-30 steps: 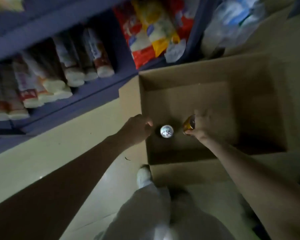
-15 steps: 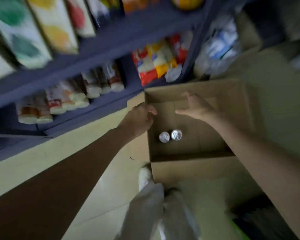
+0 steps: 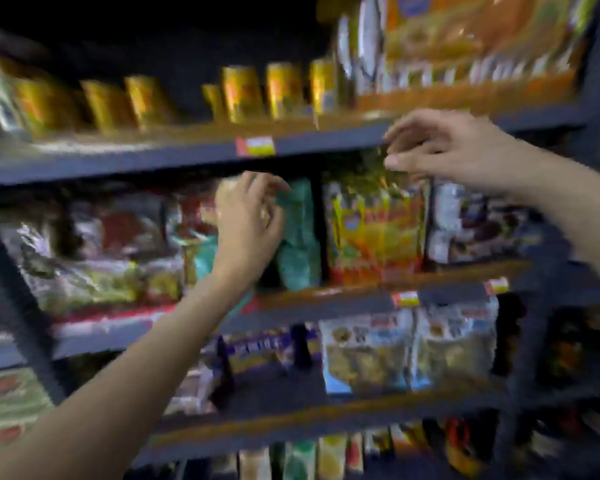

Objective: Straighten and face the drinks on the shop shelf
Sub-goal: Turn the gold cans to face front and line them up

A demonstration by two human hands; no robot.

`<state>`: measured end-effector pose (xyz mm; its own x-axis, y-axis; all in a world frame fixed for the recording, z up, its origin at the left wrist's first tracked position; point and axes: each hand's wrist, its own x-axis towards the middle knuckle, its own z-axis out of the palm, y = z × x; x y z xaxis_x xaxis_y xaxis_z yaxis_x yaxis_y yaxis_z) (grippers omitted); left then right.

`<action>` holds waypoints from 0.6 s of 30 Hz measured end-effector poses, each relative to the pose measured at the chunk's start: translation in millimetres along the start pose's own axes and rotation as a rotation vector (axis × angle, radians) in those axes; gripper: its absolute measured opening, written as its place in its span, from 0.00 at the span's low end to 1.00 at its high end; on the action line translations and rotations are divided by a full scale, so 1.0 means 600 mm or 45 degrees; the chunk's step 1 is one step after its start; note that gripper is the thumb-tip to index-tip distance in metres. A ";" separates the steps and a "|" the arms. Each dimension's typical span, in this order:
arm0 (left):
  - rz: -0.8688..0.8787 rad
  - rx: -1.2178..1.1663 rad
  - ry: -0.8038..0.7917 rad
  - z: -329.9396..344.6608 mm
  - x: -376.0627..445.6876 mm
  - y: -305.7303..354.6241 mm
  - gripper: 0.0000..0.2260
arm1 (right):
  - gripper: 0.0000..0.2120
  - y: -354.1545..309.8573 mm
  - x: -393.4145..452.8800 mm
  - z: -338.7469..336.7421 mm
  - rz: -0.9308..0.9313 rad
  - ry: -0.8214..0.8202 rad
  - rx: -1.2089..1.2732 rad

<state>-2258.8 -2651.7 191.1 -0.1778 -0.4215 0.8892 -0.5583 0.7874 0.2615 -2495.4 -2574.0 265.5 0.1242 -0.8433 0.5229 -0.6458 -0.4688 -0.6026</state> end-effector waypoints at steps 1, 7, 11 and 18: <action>0.035 0.042 0.052 -0.033 0.025 -0.013 0.14 | 0.10 -0.027 0.025 0.006 -0.050 0.033 -0.009; 0.215 0.272 0.109 -0.170 0.129 -0.114 0.10 | 0.13 -0.123 0.165 0.096 -0.267 0.191 -0.175; 0.235 0.507 0.080 -0.210 0.190 -0.180 0.13 | 0.17 -0.161 0.236 0.145 -0.309 0.153 -0.495; 0.195 0.926 -0.002 -0.214 0.250 -0.288 0.23 | 0.25 -0.193 0.407 0.200 -0.336 -0.067 -0.849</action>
<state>-2084.8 -2793.4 327.5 -0.2980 -0.3318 0.8950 -0.9225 0.3411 -0.1807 -2300.0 -2757.2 390.4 0.3646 -0.7434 0.5607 -0.9099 -0.4123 0.0450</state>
